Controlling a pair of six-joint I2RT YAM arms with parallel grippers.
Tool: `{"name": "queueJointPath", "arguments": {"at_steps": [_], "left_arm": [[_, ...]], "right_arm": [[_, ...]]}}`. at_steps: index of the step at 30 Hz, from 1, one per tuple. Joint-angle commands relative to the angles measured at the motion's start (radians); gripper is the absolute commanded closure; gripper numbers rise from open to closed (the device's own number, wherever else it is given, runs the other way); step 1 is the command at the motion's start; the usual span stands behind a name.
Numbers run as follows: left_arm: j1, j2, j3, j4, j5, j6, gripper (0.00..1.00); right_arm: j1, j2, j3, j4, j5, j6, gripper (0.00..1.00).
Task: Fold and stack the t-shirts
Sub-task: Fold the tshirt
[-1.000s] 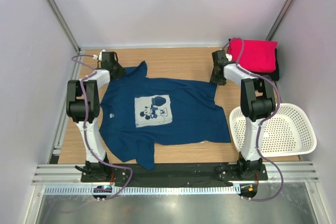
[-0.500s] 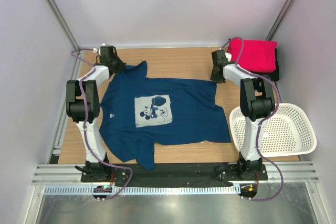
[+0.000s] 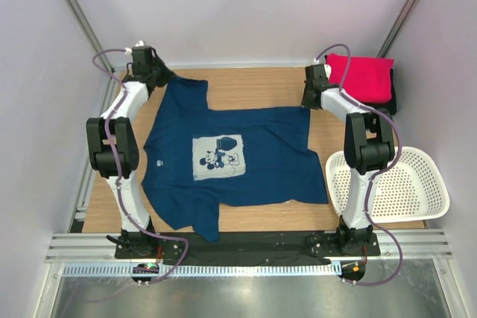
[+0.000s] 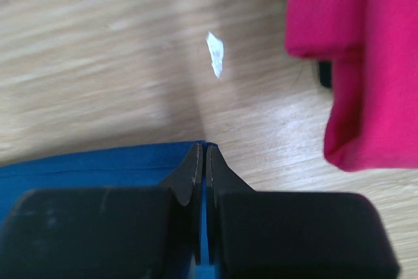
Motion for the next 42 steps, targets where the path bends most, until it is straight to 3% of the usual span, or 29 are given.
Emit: {"name": "queueJointPath", "arguments": {"at_steps": [1,9,16,21,30,42], "left_arm": [[0.046,-0.09,0.106,-0.005,0.054,0.025,1.0],[0.074,-0.073,0.26,-0.085,0.152,0.148,1.0],[0.112,0.044,0.399,-0.118,0.306,0.12,1.0],[0.112,0.073,0.395,-0.109,0.373,0.119,1.0],[0.111,-0.082,0.232,-0.108,0.39,0.24,1.0],[0.112,-0.378,-0.157,-0.031,0.441,0.451,1.0]], "right_arm": [[-0.01,-0.079,0.096,0.103,-0.005,-0.073,0.99],[-0.019,-0.016,0.158,0.207,-0.06,-0.133,0.99],[-0.036,0.054,0.211,0.245,-0.077,-0.183,0.99],[-0.042,0.097,0.263,0.255,-0.097,-0.203,0.99],[-0.043,0.1,0.326,0.212,-0.106,-0.2,0.99],[-0.043,-0.088,0.112,0.232,-0.097,-0.223,0.99]]}}
